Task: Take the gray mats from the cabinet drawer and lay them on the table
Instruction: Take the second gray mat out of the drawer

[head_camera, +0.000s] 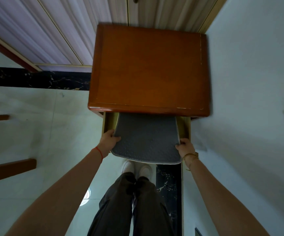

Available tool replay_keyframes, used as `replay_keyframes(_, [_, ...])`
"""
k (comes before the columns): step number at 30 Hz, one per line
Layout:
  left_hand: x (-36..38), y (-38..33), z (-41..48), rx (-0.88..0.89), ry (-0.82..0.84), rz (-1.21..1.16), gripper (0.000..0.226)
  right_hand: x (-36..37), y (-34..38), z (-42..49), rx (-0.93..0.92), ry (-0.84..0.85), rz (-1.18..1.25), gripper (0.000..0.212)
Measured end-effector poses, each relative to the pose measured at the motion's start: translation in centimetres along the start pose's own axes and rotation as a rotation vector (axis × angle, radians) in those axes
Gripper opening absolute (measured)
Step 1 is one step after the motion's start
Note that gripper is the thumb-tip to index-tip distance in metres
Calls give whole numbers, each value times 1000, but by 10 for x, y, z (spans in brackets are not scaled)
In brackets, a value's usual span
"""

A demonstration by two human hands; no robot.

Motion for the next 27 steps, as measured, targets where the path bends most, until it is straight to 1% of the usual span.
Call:
replay_keyframes(4, [-19,13,-51,-24,-11,-17,35,-7,1,-48,20,12,34,35])
replay_keyframes(8, [-42,29,-104,-14,-51,-78,35,-13,10,-96,14,76,-15,20])
replay_keyframes(10, [-56,34,-132,0,-81,-135,35,-20,22,-120,-8,89,21,16])
replay_keyframes(12, [-72,37,-160,12,-98,-205,35,-27,39,-146,-28,96,81,19])
replay_keyframes(17, [-116,36,-225,82,-181,-434,26,-37,88,-203,-152,170,233,18])
replay_keyframes(21, [-149,34,-284,164,-284,-533,26,-39,134,-243,-281,272,231,26])
replay_keyframes(23, [-159,38,-314,177,-338,-591,27,-39,156,-263,-330,328,246,28])
replay_keyframes(27, [-164,51,-369,176,-464,-723,28,-37,190,-301,-453,433,179,29])
Point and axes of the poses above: each hand's wrist, its own z-axis towards the middle knuckle, its own x-axis out of the palm, y = z × x, the point moved 6 cm from there along z, towards the middle knuckle, and after that the axes turned 10 degrees about z, right-handed, at the moved point
